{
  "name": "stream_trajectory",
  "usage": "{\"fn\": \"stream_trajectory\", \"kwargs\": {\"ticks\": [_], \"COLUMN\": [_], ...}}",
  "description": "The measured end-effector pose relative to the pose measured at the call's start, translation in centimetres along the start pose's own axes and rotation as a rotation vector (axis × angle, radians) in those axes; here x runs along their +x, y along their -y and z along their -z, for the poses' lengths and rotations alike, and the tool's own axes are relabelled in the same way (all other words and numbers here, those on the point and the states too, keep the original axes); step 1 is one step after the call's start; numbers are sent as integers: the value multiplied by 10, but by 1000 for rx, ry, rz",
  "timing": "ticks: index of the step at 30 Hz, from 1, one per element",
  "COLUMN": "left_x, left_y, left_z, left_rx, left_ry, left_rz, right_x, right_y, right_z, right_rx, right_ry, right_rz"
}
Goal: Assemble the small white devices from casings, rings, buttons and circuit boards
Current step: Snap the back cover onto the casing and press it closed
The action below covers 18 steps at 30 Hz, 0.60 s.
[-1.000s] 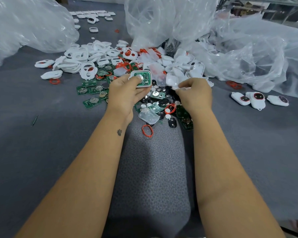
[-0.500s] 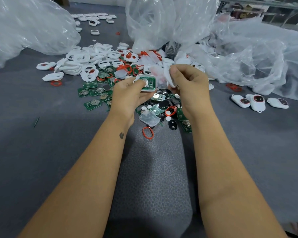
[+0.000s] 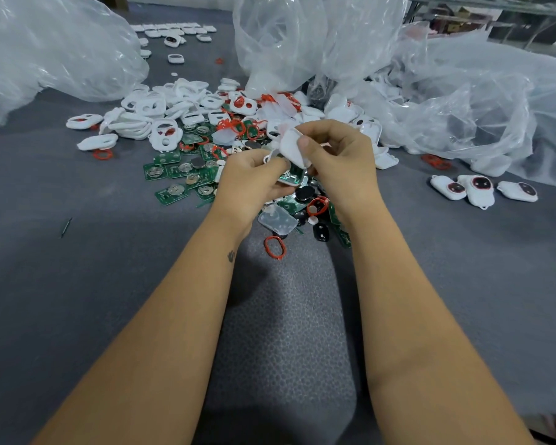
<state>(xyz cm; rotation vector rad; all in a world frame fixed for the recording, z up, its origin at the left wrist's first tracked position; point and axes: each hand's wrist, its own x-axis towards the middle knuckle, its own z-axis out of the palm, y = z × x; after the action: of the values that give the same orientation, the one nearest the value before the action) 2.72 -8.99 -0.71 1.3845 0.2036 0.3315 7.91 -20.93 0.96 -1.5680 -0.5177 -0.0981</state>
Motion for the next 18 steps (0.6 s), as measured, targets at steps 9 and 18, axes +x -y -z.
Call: {"fn": "stream_trajectory", "kwargs": {"ticks": [9, 18], "left_x": [2, 3], "left_y": [1, 1], "left_z": [0, 1], "left_rx": [43, 40], "left_ry": [-40, -57], "left_rz": [11, 22], "right_x": [-1, -2], "right_y": [1, 4], "right_z": [-2, -6], "right_rx": [-3, -21], "right_ry": [41, -22], "right_rz": [31, 15]}}
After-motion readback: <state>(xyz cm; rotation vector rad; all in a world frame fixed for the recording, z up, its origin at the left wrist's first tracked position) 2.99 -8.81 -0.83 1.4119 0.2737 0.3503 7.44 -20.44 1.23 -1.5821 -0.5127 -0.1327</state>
